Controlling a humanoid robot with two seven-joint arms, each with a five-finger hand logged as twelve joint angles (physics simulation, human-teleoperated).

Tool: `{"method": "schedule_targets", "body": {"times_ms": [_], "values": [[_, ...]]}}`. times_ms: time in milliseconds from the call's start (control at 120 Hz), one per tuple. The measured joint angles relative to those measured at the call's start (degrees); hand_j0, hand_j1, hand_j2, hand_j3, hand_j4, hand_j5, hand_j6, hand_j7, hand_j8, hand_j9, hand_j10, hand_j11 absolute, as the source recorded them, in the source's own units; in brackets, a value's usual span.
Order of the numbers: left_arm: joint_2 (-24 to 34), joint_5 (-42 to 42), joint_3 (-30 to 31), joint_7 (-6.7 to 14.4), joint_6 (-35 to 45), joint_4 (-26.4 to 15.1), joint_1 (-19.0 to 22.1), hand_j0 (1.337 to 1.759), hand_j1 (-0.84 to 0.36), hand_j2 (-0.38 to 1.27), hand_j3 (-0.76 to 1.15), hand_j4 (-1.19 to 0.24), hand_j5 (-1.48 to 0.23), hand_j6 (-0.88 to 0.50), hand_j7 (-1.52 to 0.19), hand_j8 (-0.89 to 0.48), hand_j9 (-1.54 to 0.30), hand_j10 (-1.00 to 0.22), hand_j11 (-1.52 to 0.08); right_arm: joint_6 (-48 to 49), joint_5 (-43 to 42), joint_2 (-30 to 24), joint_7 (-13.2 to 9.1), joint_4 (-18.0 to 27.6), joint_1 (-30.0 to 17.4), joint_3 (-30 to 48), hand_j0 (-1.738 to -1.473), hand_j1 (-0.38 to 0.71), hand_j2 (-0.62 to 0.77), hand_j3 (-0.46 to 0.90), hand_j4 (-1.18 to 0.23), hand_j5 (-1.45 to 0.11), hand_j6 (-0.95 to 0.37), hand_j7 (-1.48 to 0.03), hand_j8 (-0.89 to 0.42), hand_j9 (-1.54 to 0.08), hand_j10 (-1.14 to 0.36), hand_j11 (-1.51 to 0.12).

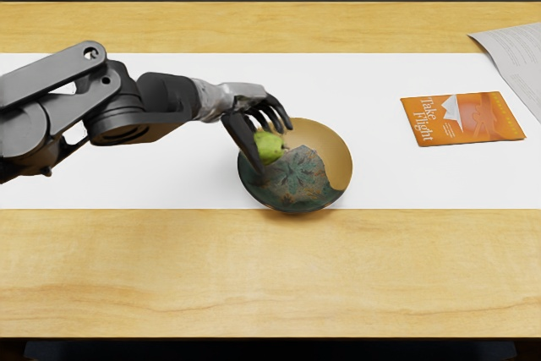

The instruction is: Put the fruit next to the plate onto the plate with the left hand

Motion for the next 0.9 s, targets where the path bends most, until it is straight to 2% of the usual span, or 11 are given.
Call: {"method": "schedule_targets", "body": {"times_ms": [117, 208, 308, 408, 583, 700, 900], "values": [[2.2, -4.5, -4.7, 0.0, -0.9, 0.0, 0.2, 1.657, 0.11, 0.15, 0.0, -0.25, -0.33, -0.2, -0.33, -0.19, -0.33, -0.24, -0.33, 0.0, 0.0, 0.0, 0.0, 0.0, 0.0, 0.0, -1.658, -0.33, 0.0, 0.0, -0.01, -0.02, -0.01, -0.02, -0.01, -0.02, -0.01, -0.02], [5.6, -14.7, -9.6, 0.0, -4.0, 0.0, 0.7, 1.658, 0.19, 0.1, 0.0, -0.16, -0.22, -0.13, -0.21, -0.12, -0.21, -0.16, -0.21, 0.0, 0.0, 0.0, 0.0, 0.0, 0.0, 0.0, -1.658, -0.33, 0.0, 0.0, -0.01, -0.02, -0.01, -0.02, -0.01, -0.02, -0.01, -0.02], [11.1, -26.4, -12.0, 0.0, -7.6, 0.2, 1.7, 1.658, 0.25, 0.06, 0.0, -0.1, -0.14, -0.08, -0.13, -0.08, -0.13, -0.1, -0.13, 0.0, 0.0, 0.0, 0.0, 0.0, 0.0, 0.0, -1.658, -0.33, 0.0, 0.0, -0.01, -0.02, -0.01, -0.02, -0.01, -0.02, -0.01, -0.02], [12.4, -34.7, -13.4, 0.0, -10.2, 0.4, 7.6, 1.658, 0.29, 0.04, 0.0, -0.06, -0.09, -0.05, -0.08, -0.05, -0.08, -0.06, -0.08, 0.0, 0.0, 0.0, 0.0, 0.0, 0.0, 0.0, -1.658, -0.33, 0.0, 0.0, -0.01, -0.02, -0.01, -0.02, -0.01, -0.02, -0.01, -0.02], [17.8, -42.9, -15.3, 0.0, -17.2, 1.3, 12.2, 1.658, 0.32, 0.02, 0.0, -0.03, -0.04, -0.02, -0.04, -0.02, -0.04, -0.03, -0.04, 0.0, 0.0, 0.0, 0.0, 0.0, 0.0, 0.1, -1.658, -0.33, 0.0, 0.0, -0.01, -0.02, -0.01, -0.02, -0.01, -0.02, -0.01, -0.02], [18.8, -47.1, -16.7, 0.0, -19.1, 5.7, 14.9, 1.658, 0.33, 0.01, 0.0, -0.02, -0.02, -0.02, -0.02, -0.01, -0.02, -0.02, -0.02, 0.0, 0.0, 0.0, 0.0, 0.0, 0.0, 0.1, -1.658, -0.33, 0.0, 0.0, -0.01, -0.02, -0.01, -0.02, -0.01, -0.02, -0.01, -0.02], [24.1, -52.0, -17.4, 0.0, -19.9, 13.2, 15.4, 1.658, 0.34, 0.0, 0.0, -0.01, -0.01, -0.01, -0.01, -0.01, -0.01, -0.01, -0.01, 0.0, 0.0, 0.0, 0.0, 0.0, 0.0, 0.1, -1.658, -0.33, 0.0, 0.0, -0.01, -0.02, -0.01, -0.02, -0.01, -0.02, -0.01, -0.02]]}}
